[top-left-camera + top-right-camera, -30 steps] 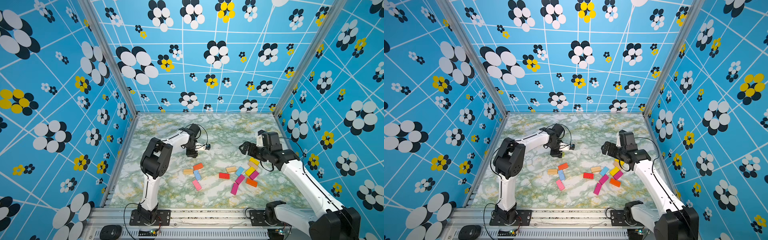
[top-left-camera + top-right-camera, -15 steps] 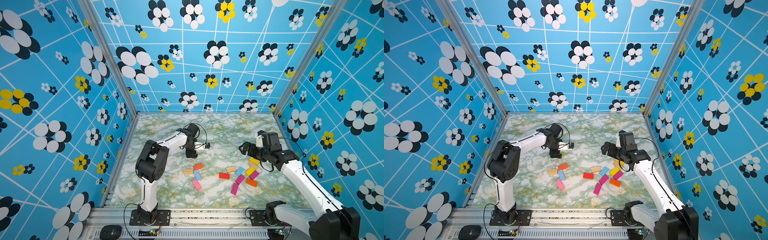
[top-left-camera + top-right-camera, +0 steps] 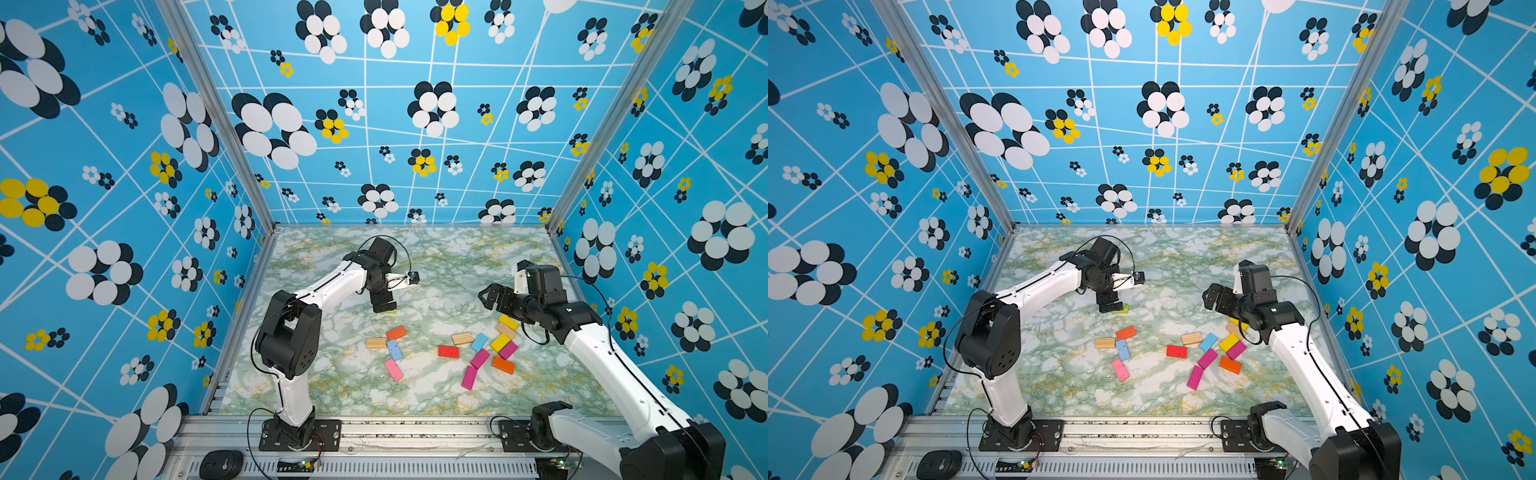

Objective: Assemble the number 7 with building blocks
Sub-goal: Place the building block at the center of the board, then pick up the building block from the center of the board.

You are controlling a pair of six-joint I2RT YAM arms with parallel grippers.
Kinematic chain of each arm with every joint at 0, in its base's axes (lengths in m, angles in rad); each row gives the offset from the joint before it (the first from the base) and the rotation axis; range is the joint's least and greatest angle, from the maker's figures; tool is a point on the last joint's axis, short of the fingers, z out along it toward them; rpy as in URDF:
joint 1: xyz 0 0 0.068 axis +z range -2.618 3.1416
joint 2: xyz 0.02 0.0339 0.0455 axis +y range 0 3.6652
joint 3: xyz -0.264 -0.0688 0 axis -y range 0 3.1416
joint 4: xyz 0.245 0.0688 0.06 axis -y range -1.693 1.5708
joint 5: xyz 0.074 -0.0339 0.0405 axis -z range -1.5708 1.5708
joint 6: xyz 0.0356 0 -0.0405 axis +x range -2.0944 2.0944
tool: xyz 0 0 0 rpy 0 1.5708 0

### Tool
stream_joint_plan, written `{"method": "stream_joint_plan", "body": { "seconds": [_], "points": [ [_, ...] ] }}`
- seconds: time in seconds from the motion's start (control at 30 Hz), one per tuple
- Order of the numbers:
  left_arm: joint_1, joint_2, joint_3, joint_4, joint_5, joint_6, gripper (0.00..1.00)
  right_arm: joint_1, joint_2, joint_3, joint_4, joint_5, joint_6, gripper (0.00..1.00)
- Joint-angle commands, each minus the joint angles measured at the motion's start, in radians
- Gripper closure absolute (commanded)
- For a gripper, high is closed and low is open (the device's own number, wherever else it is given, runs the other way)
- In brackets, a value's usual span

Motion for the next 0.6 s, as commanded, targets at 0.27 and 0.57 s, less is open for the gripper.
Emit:
{"method": "stream_joint_plan", "body": {
  "seconds": [0.27, 0.57],
  "points": [
    [0.067, -0.185, -0.008, -0.011, 0.029, -0.548, 0.01, 0.14, 0.04, 0.017, -0.058, -0.001, -0.027, 0.03],
    [0.139, -0.298, -0.09, -0.002, 0.118, -0.862, 0.01, 0.253, 0.123, 0.059, -0.077, 0.036, -0.044, 0.03]
  ]
}}
